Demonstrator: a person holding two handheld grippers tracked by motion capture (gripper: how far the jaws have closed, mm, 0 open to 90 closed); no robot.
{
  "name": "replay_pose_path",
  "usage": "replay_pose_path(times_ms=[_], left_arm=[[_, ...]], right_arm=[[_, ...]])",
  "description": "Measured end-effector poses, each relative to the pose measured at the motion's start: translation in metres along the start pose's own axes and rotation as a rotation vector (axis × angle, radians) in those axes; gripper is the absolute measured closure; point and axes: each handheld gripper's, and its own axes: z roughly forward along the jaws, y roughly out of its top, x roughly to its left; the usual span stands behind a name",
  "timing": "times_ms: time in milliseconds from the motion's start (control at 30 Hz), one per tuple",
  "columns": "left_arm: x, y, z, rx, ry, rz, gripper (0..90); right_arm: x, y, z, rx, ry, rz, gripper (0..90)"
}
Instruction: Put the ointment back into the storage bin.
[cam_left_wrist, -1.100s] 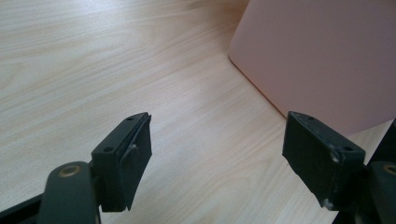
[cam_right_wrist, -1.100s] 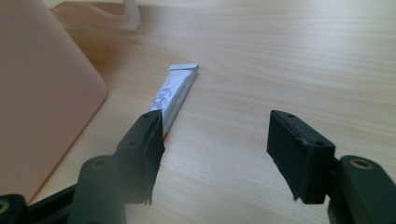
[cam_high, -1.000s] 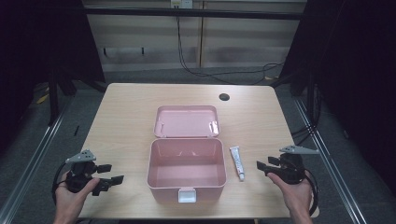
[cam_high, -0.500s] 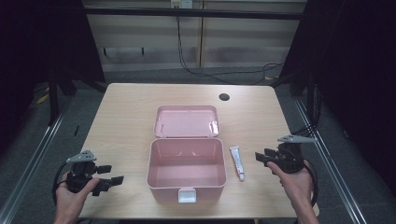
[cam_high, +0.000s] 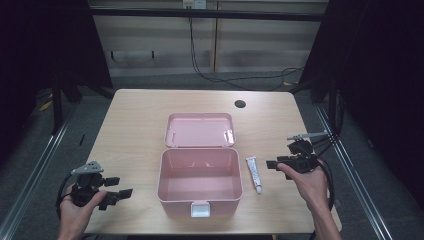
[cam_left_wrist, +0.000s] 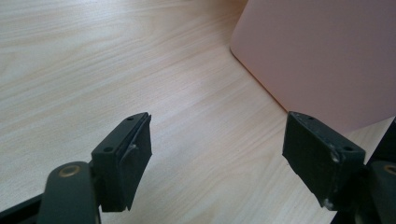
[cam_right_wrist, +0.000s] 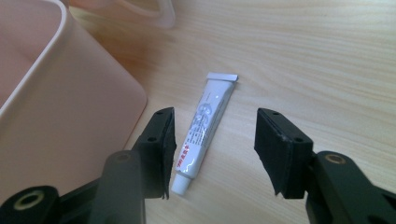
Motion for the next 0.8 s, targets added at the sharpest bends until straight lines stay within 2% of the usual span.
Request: replay_pose_path(times_ms=[167,300,333,433,533,700,800], left_arm=[[0.0,0.0,0.0,-0.001,-0.003,0.0,23.8],[0.0,0.0,0.0,0.0,-0.002,0.002,23.8],[0.0,0.0,0.0,0.005,0.0,0.005,23.8],[0.0,0.0,0.0,0.005,0.003,0.006,23.8],[0.0,0.0,0.0,0.006,0.005,0.005,23.8],[0.0,0.0,0.0,0.006,0.001,0.002,23.8],[0.0,0.0,0.001,0.01,0.001,0.004,23.8]], right_arm=[[-0.007,0.01,-0.003,0.03,0.022,0.036,49.1],[-0.008,0.014,-0.002,0.068,0.027,0.032,49.6],[-0.006,0.016,-0.001,0.104,0.01,0.015,49.8],[-0.005,0.018,0.002,0.136,0.018,0.017,50.5],[-0.002,0.022,0.008,0.204,0.011,-0.003,55.2],[0.003,0.024,0.016,0.27,0.021,-0.015,57.5],[0.007,0.025,0.023,0.301,0.019,-0.038,59.2]])
